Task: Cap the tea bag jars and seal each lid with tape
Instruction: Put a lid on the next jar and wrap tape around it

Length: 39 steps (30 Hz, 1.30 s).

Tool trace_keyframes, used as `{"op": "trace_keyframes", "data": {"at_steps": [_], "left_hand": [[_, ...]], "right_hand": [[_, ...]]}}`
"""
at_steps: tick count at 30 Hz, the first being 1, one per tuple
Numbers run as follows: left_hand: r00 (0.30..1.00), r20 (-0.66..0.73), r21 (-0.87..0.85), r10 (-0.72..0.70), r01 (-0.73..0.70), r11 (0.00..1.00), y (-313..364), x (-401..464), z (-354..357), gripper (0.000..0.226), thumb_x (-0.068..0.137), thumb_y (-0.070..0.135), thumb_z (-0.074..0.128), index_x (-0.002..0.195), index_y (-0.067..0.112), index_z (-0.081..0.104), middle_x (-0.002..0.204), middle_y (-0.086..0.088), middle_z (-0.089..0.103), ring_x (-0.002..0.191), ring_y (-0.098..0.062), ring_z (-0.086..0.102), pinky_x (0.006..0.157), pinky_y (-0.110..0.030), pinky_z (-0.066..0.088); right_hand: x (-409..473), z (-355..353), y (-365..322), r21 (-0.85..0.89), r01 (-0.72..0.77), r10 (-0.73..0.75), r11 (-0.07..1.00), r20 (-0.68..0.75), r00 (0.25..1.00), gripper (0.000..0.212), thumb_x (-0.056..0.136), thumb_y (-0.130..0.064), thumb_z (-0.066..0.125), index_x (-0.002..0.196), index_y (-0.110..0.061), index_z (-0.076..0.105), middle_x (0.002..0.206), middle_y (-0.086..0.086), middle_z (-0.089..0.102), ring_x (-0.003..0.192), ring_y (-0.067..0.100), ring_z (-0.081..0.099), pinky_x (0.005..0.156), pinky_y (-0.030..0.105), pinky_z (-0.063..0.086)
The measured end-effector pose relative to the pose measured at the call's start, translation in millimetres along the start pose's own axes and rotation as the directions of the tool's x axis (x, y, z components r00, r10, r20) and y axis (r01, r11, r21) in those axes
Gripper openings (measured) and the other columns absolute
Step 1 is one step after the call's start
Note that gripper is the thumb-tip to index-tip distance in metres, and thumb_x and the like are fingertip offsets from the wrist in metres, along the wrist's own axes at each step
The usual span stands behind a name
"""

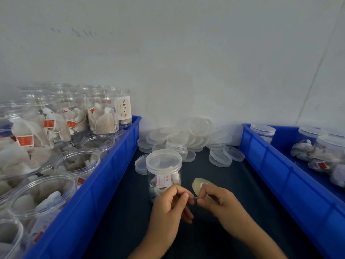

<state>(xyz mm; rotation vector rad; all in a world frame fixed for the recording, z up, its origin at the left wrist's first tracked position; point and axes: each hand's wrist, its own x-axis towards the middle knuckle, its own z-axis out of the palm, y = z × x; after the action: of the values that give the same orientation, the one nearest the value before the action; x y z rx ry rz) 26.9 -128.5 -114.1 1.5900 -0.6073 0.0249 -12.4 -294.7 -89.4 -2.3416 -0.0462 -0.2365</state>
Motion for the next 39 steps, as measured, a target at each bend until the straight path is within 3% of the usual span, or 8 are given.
{"op": "trace_keyframes", "data": {"at_steps": [4,11,16,20,25,31,35,39], "left_hand": [[0.999,-0.035,0.037,-0.003,0.005,0.999,-1,3,-4,0.012,0.093,0.006,0.060,0.083,0.010,0.066,0.078,0.002,0.071,0.058,-0.016,0.066,0.052,-0.025,0.055],[0.996,0.084,-0.009,-0.037,0.037,0.999,1,4,-13,0.022,0.091,-0.005,0.057,0.087,0.013,0.069,0.085,0.002,0.068,0.081,-0.019,0.069,0.063,-0.030,0.059],[1.000,0.008,-0.050,-0.021,0.022,0.999,3,1,-10,0.006,0.085,0.005,0.070,0.087,0.011,0.068,0.079,-0.005,0.070,0.074,-0.020,0.070,0.057,-0.027,0.058],[0.998,-0.053,-0.020,0.014,-0.015,1.000,6,1,-10,0.019,0.080,0.000,0.073,0.088,0.017,0.069,0.076,-0.002,0.071,0.073,-0.017,0.071,0.058,-0.023,0.057],[0.978,-0.137,0.119,0.160,-0.144,0.982,10,1,-10,0.029,0.076,-0.002,0.076,0.083,0.024,0.065,0.068,0.001,0.067,0.070,-0.010,0.068,0.070,-0.017,0.052],[0.946,-0.219,0.161,0.237,-0.204,0.966,9,-1,-9,0.031,0.074,-0.004,0.076,0.073,0.019,0.056,0.072,-0.003,0.061,0.068,-0.014,0.063,0.064,-0.019,0.053],[0.928,-0.218,0.256,0.303,-0.245,0.935,7,2,-13,0.035,0.071,0.002,0.081,0.079,0.023,0.054,0.072,0.004,0.069,0.071,-0.003,0.069,0.068,-0.012,0.052],[0.864,-0.114,0.464,0.491,-0.391,0.795,7,3,-14,0.035,0.070,0.015,0.084,0.092,0.024,0.058,0.072,0.013,0.070,0.075,0.006,0.067,0.069,-0.007,0.052]], "right_hand": [[0,-1,0,0.041,-0.012,0.011,0.999,0.033,0.999,0.021,0.090,-0.024,0.063,0.070,-0.031,0.057,0.081,-0.004,0.058,0.075,0.005,0.052,0.070,0.026,0.044],[0,-9,-2,0.133,-0.007,0.000,0.991,0.052,0.999,0.023,0.095,-0.027,0.053,0.074,-0.029,0.060,0.071,-0.005,0.056,0.060,0.002,0.049,0.059,0.018,0.043],[-3,-11,-3,0.076,0.028,-0.038,0.997,0.126,0.991,0.016,0.094,-0.031,0.054,0.078,-0.031,0.059,0.076,0.000,0.058,0.062,0.005,0.050,0.061,0.022,0.043],[-3,-12,-4,0.044,0.055,-0.062,0.997,0.164,0.985,0.012,0.090,-0.032,0.061,0.078,-0.029,0.059,0.077,0.001,0.058,0.063,0.005,0.050,0.062,0.025,0.043],[-1,-9,-6,0.033,0.046,-0.051,0.998,0.182,0.982,0.018,0.091,-0.029,0.062,0.073,-0.029,0.059,0.076,-0.006,0.060,0.069,0.008,0.053,0.071,0.033,0.047],[3,-7,-9,-0.036,0.008,-0.001,0.999,0.192,0.981,0.019,0.091,-0.030,0.060,0.072,-0.030,0.058,0.087,0.000,0.064,0.085,0.019,0.060,0.086,0.047,0.050],[3,-8,-8,-0.070,-0.011,0.021,0.997,0.146,0.989,0.015,0.091,-0.036,0.059,0.077,-0.032,0.059,0.088,0.002,0.065,0.083,0.020,0.061,0.083,0.045,0.052],[1,-8,-8,-0.033,-0.018,0.021,0.999,0.073,0.997,0.016,0.092,-0.037,0.057,0.079,-0.028,0.058,0.082,0.009,0.062,0.065,0.017,0.054,0.067,0.040,0.050]]}}
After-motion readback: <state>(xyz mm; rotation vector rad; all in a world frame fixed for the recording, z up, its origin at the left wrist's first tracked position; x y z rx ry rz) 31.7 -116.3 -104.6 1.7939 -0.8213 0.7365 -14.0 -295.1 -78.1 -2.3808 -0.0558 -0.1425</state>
